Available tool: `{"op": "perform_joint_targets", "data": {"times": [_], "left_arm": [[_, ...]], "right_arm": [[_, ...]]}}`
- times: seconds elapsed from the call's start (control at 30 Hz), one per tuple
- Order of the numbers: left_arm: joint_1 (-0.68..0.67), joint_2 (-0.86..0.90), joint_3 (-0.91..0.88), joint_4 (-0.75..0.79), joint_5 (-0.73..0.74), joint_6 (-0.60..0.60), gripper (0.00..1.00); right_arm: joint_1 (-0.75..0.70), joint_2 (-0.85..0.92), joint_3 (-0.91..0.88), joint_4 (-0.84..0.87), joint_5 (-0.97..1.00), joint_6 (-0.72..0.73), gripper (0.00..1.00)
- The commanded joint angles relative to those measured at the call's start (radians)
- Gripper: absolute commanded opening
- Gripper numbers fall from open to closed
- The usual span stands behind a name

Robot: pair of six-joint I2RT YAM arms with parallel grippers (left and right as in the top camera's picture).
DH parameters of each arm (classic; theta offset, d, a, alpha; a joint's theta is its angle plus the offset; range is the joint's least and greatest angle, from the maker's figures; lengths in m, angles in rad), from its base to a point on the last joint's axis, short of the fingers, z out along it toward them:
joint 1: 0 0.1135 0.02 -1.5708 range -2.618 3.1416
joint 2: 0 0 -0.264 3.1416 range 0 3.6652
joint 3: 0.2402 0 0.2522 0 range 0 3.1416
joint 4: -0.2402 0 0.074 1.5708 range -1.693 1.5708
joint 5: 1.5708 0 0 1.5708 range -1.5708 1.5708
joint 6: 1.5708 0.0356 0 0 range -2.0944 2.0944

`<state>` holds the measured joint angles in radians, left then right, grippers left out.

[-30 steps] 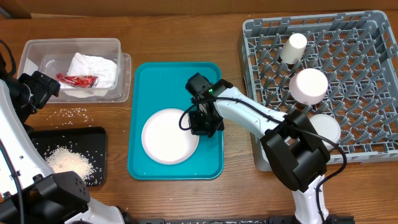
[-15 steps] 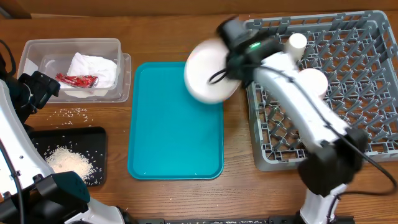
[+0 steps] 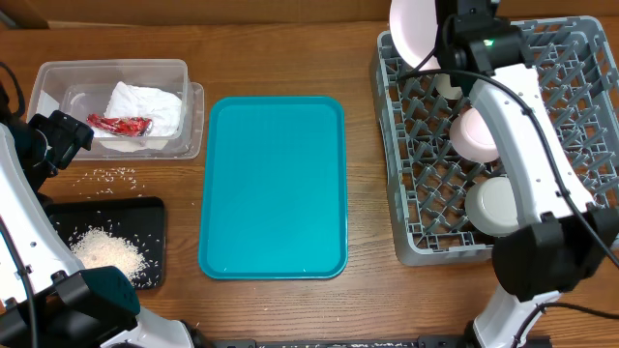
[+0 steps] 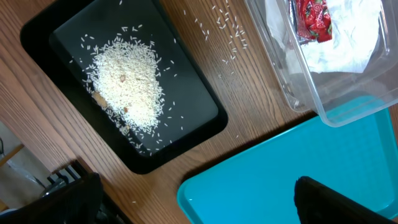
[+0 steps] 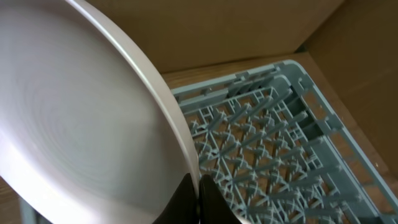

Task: Sort waste into correct bins and load items into the dishwasher
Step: 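Lift the plate with the right gripper and stand it in the rack's upper left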

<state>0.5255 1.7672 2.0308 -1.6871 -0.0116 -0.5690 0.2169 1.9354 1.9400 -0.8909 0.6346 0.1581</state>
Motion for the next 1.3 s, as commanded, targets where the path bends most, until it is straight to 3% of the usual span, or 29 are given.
{"op": "perform_joint_targets", "data": {"times": [0.0,0.23,0.63,0.7,0.73,0.8,0.83,0.97,1.27], "left_arm": [[0.002,-0.013,0.006,-0.003,0.002,0.016,1.00],[0.002,-0.013,0.006,-0.003,0.002,0.016,1.00],[0.002,-0.013,0.006,-0.003,0.002,0.016,1.00],[0.002,-0.013,0.006,-0.003,0.002,0.016,1.00],[0.002,-0.013,0.006,-0.003,0.002,0.016,1.00],[0.002,-0.013,0.006,-0.003,0.002,0.016,1.00],[0.002,-0.013,0.006,-0.002,0.002,0.016,1.00],[0.002,-0.013,0.006,-0.003,0.002,0.016,1.00],[0.002,-0.013,0.006,-0.003,0.002,0.016,1.00]], "right_arm": [[0.000,0.039,-0.039,0.056,0.031,-0.101,0.04],[0.027,0.103,-0.056,0.084,0.060,-0.109,0.04],[0.155,0.071,-0.051,-0.051,0.126,0.003,0.07],[0.183,0.056,-0.046,-0.070,0.136,0.003,0.15],[0.196,0.045,-0.042,-0.079,0.135,0.003,0.25],[0.222,0.025,-0.029,-0.099,0.135,0.004,0.75],[0.233,0.011,-0.020,-0.112,0.135,0.006,0.85],[0.254,-0.071,0.019,-0.179,0.130,0.085,1.00],[0.227,-0.333,0.060,-0.387,-0.111,0.206,1.00]]}}
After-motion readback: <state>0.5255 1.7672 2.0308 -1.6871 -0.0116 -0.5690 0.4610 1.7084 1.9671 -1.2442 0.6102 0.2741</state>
